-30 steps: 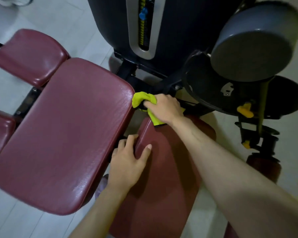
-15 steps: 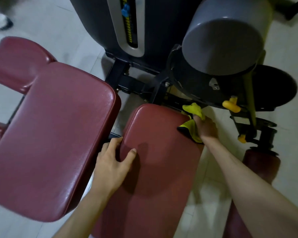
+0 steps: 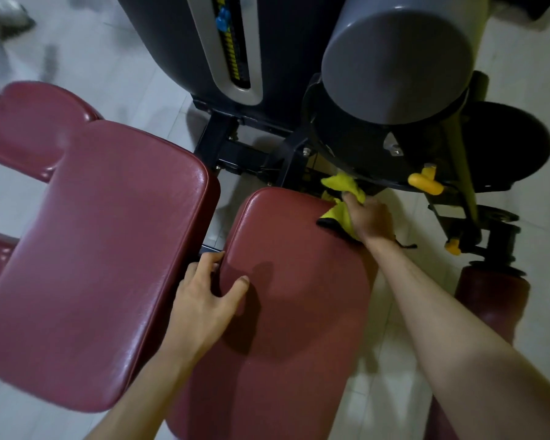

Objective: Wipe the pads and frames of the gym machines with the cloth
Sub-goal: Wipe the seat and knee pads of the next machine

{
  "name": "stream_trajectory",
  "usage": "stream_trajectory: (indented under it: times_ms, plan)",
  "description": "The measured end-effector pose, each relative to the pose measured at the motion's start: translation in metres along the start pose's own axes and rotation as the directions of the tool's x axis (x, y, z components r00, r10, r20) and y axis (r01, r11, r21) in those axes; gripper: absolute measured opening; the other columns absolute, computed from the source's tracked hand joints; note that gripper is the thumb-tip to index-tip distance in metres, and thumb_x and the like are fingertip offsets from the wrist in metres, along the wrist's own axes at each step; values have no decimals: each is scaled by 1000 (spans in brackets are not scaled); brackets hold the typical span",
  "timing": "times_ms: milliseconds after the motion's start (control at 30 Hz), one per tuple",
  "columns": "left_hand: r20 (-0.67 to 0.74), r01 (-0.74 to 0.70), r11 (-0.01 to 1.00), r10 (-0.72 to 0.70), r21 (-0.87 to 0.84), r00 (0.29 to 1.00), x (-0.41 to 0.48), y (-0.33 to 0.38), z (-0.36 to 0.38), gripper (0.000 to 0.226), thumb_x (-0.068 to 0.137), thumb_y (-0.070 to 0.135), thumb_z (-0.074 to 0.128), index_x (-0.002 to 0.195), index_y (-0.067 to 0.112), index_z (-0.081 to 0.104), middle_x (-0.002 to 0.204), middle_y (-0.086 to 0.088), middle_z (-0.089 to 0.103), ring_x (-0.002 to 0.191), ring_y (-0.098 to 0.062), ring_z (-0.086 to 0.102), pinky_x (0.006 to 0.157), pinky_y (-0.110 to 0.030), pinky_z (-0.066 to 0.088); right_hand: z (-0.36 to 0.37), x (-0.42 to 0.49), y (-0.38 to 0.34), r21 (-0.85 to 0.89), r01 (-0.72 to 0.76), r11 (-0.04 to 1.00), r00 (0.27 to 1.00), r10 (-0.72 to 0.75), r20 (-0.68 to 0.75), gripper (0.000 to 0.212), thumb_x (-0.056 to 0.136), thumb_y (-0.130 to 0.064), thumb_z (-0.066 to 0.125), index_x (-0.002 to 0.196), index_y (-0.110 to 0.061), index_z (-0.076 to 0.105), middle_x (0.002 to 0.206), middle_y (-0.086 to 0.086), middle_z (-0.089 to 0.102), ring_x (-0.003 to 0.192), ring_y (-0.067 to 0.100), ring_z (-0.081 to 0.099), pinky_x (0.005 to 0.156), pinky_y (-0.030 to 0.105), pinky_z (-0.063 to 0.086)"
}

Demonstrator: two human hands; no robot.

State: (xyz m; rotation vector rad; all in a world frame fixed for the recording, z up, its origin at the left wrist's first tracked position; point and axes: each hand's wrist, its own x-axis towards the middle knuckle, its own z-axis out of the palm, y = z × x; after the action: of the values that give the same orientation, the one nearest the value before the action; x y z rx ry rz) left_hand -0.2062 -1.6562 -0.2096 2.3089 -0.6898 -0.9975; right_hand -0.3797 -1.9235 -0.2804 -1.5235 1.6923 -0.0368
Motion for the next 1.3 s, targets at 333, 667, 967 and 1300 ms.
stream_trajectory:
  times_ms: [333, 667, 967, 1300]
  plan:
    - [59, 15, 1000, -16, 26, 998, 6, 1, -2, 51, 77, 66, 67, 118, 41, 52, 115, 11, 52, 108, -18, 58, 94, -46, 53, 5, -51, 47, 483, -77, 872, 968, 181, -172, 31, 109, -19, 47, 133, -6, 63, 123, 2, 64, 103, 10, 65, 66, 8, 41]
    - [78, 68, 997, -65, -37, 995, 5, 5, -2, 61, 68, 75, 60, 120, 44, 52, 117, 13, 51, 110, -18, 57, 97, -47, 52, 21, -53, 94, 593, -331, 734, 871, 480, -108, 37, 105, -41, 48, 83, -17, 64, 81, 9, 64, 82, 30, 61, 73, 41, 46]
    - [110, 101, 991, -91, -93, 990, 4, 4, -6, 67, 67, 77, 59, 126, 46, 50, 122, 16, 51, 117, -19, 56, 99, -49, 52, 9, -69, 107, 642, -206, 738, 900, 400, -172, 17, 100, -17, 57, 87, -18, 68, 79, 4, 65, 76, 27, 65, 67, 33, 49]
    - [82, 131, 988, -124, -83, 989, 2, 12, -3, 70, 65, 75, 61, 126, 42, 52, 121, 13, 49, 117, -21, 54, 103, -49, 48, -2, -84, 106, 734, -237, 637, 959, 274, 71, 14, 95, -22, 63, 104, -16, 73, 88, 5, 69, 79, 21, 65, 66, 28, 54]
